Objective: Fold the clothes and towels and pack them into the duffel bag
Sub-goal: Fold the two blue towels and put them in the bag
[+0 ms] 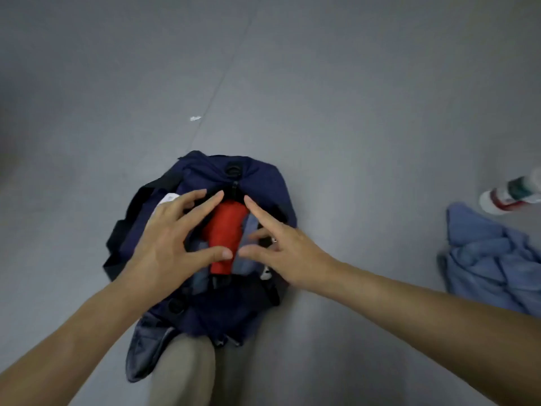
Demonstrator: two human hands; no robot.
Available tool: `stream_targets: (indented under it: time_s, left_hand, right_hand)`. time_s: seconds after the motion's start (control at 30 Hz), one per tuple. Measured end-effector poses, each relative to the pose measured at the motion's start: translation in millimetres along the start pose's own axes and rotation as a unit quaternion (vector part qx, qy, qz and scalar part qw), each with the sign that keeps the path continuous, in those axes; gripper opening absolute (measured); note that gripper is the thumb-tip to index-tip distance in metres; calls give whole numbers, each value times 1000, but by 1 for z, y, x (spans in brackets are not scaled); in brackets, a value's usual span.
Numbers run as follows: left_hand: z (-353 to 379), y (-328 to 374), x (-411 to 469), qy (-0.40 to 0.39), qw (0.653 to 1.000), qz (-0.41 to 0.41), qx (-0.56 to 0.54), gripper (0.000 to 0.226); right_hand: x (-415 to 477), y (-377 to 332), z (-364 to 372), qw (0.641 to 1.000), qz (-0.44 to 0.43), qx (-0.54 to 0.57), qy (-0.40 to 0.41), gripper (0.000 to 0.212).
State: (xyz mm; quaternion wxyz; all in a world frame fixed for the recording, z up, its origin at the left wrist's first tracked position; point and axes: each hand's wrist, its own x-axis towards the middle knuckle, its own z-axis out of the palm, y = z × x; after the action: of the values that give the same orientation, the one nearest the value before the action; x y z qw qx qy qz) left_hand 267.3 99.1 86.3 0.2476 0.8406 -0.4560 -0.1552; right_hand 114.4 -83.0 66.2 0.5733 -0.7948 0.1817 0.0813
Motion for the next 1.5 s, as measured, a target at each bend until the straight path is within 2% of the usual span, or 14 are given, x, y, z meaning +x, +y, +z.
stream_targets:
  time_s: [0.13, 0.2, 0.3, 0.4, 0.57, 0.73, 0.87, 0.93, 1.0, 1.03, 1.17, 1.37, 1.43, 1.5]
  left_hand:
    - [21, 79, 38, -105, 993, 56, -13, 99]
    - [42, 119, 53, -160, 983, 90, -9, 102]
    - [79, 171, 64, -237, 967, 91, -18, 105]
    - [134, 215, 78, -290, 948, 130, 26, 109]
    - [238, 278, 102, -291, 944, 150, 51, 105]
    - [331, 314, 122, -291, 935, 183, 89, 97]
    - [374, 328, 132, -274, 935, 178, 135, 74]
    - [385, 330, 134, -247, 943, 181, 132, 52]
    - [388, 328, 135, -195, 954, 189, 124, 18]
    - [387, 329, 135, -176, 960, 187, 117, 12]
    - [361, 340, 130, -123, 971, 189, 76, 22]
    - [262, 367, 126, -57, 989, 138, -24, 18]
    - [213, 375, 125, -31, 992, 96, -78, 17]
    - [164, 381, 121, -3, 991, 77, -113, 20]
  right_hand:
    - [-79, 29, -82, 997, 19, -25, 65, 79]
    - [-118, 59, -112, 991, 41, -7, 130, 78]
    - [-167, 106, -138, 972, 65, 29, 223, 74]
    - [-210, 153, -151, 950, 83, 55, 295, 72]
    - [-248, 236, -157, 909, 115, 89, 391, 73]
    - [-274, 304, -167, 881, 167, 30, 441, 73]
    - [-275, 330, -170, 886, 177, -52, 426, 69]
    - [-270, 335, -175, 875, 190, -64, 441, 64]
    - [-265, 336, -182, 858, 208, -65, 466, 54]
    - [-264, 335, -186, 850, 211, -73, 477, 47]
    - [-262, 318, -199, 819, 206, -60, 532, 16]
    - [-277, 240, -217, 774, 133, 93, 612, 11]
    - [-285, 196, -230, 777, 104, 145, 604, 13]
    - [-292, 154, -242, 794, 76, 121, 591, 15]
